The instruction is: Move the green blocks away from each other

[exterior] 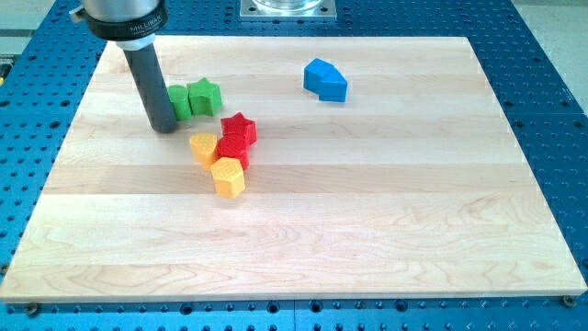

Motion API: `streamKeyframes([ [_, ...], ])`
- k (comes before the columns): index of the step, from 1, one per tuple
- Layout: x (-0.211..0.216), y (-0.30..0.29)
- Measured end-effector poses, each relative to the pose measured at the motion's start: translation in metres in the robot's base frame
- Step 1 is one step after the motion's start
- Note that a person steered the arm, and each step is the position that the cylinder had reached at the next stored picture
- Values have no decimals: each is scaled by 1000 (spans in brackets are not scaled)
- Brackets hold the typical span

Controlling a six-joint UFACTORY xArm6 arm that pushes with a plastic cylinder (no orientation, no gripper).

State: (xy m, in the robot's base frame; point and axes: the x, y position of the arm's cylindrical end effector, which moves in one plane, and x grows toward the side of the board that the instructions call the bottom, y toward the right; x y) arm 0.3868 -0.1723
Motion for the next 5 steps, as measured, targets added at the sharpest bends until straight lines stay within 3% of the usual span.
streamKeyframes([
  [2,-32,38],
  [3,-49,112],
  [5,-54,14],
])
